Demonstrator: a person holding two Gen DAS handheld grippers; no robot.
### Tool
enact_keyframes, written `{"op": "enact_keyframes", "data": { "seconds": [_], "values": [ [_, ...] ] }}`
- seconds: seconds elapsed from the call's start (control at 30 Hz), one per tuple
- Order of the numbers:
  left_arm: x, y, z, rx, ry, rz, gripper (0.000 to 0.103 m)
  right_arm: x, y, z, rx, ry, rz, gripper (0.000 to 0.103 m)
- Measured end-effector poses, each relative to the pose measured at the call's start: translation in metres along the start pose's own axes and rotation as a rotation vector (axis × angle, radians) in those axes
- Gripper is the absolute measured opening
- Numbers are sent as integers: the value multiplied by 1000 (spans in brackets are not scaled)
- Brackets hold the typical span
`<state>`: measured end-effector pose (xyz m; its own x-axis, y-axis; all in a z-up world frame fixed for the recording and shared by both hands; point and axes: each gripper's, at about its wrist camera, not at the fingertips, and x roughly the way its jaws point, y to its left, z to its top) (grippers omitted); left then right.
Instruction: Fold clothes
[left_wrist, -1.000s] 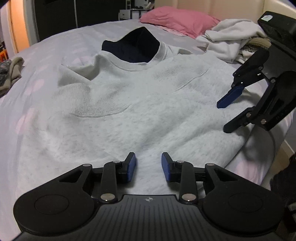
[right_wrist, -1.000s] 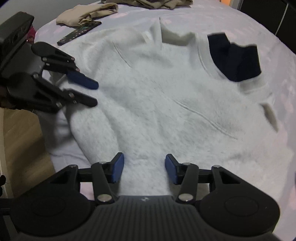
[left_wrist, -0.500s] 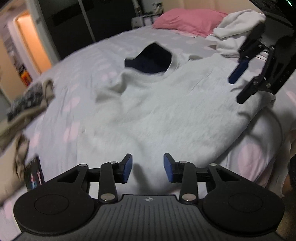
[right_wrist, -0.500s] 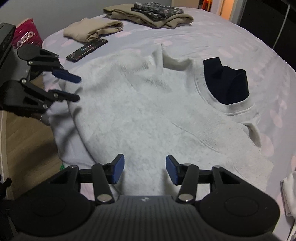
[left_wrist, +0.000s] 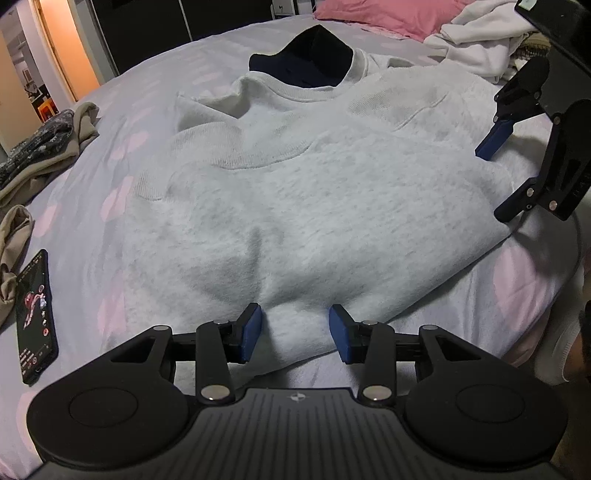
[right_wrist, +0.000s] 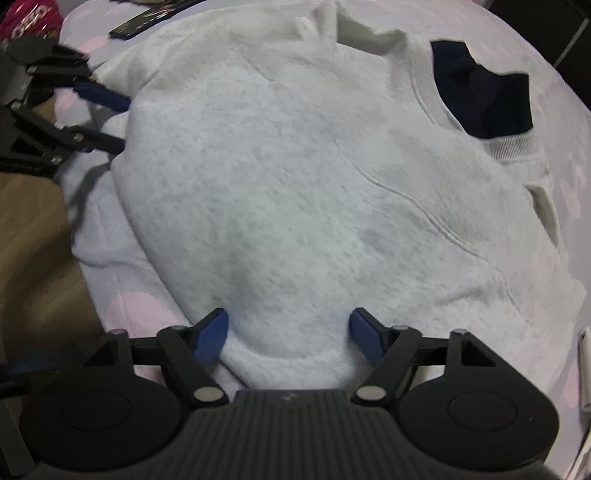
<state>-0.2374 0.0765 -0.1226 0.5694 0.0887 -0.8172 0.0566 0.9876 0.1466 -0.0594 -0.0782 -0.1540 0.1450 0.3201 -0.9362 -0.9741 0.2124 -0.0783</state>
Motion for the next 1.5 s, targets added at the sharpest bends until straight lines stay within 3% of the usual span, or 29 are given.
{"op": "enact_keyframes", "data": {
  "seconds": [0.47,0.83,1.2,1.5],
  "values": [
    [2,3,-4,-28,-25,-22,40,5,0,2,-1,14,-4,86],
    [2,-1,-4,-18,-20,1,40,3,-2,-1,-7,-4,-17,89],
    [-24,-8,-17,27,-58,60,46,-13,21,-8,-21,-45,-137,89],
    [-50,11,-31,-40,-73,128,47,-22,69,-27,-63,-111,-248,88]
  ]
}}
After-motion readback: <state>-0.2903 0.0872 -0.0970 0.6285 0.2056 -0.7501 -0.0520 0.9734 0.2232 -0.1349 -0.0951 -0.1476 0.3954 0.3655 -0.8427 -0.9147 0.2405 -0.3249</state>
